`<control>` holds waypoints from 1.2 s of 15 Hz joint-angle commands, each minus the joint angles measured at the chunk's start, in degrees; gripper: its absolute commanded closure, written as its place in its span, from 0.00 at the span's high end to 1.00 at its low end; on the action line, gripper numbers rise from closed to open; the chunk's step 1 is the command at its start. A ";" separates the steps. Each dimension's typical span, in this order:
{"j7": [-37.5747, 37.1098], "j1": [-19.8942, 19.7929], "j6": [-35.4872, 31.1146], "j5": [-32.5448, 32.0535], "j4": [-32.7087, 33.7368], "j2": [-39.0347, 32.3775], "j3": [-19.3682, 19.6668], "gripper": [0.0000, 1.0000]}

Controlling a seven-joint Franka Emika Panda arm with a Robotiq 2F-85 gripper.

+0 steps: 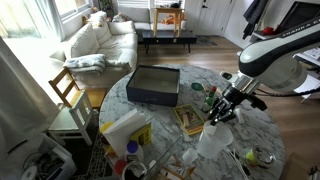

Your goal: Pick up the clear cup and pour the white shades onto the table, put the clear cup onto the table, pick up the tabasco and put it in the clear cup, pick up the clear cup with the tabasco and put it into the clear storage container

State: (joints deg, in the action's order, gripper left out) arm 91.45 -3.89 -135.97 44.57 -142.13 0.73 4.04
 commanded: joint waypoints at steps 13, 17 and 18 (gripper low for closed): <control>-4.82 -1.07 -3.72 -9.97 5.03 4.35 2.29 1.00; -13.69 -3.04 -14.93 -20.93 6.86 3.46 3.59 1.00; -17.63 -3.60 -16.95 -24.33 7.30 3.00 3.87 1.00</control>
State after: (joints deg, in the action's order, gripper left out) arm 82.21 -6.12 -148.32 28.40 -136.46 5.10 6.96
